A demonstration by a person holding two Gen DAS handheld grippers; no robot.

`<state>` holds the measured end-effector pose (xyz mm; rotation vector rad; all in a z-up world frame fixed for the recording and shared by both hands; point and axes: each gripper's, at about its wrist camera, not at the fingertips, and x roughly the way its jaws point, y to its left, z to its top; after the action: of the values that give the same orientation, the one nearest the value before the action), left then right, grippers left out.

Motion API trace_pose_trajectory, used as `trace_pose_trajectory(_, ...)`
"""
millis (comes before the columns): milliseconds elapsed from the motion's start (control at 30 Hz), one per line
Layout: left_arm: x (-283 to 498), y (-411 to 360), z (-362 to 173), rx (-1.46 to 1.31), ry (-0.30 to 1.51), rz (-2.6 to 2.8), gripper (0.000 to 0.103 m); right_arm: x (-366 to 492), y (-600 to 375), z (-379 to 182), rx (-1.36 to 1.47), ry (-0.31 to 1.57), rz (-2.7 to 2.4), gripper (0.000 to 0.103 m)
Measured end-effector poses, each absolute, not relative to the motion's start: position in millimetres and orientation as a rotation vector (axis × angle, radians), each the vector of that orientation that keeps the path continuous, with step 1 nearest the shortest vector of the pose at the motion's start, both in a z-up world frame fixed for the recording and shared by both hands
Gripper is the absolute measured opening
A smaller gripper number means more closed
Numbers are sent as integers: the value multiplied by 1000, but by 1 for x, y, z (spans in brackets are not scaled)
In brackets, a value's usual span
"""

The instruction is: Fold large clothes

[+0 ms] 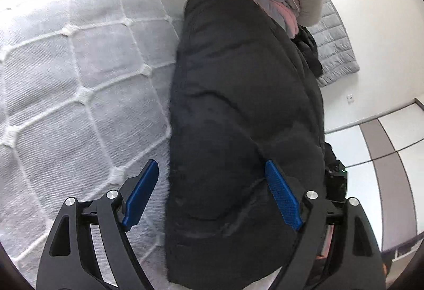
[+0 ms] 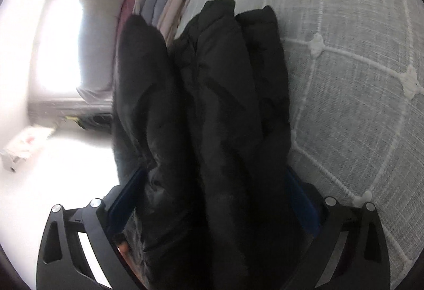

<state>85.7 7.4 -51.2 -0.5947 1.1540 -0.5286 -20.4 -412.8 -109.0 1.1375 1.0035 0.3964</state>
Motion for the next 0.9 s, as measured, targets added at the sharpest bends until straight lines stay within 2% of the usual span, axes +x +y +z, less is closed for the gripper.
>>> trace_pose_trajectory(900,76,-28,-33,-510,1113,-538,79,-28,-416,-119,1143,976,416,96)
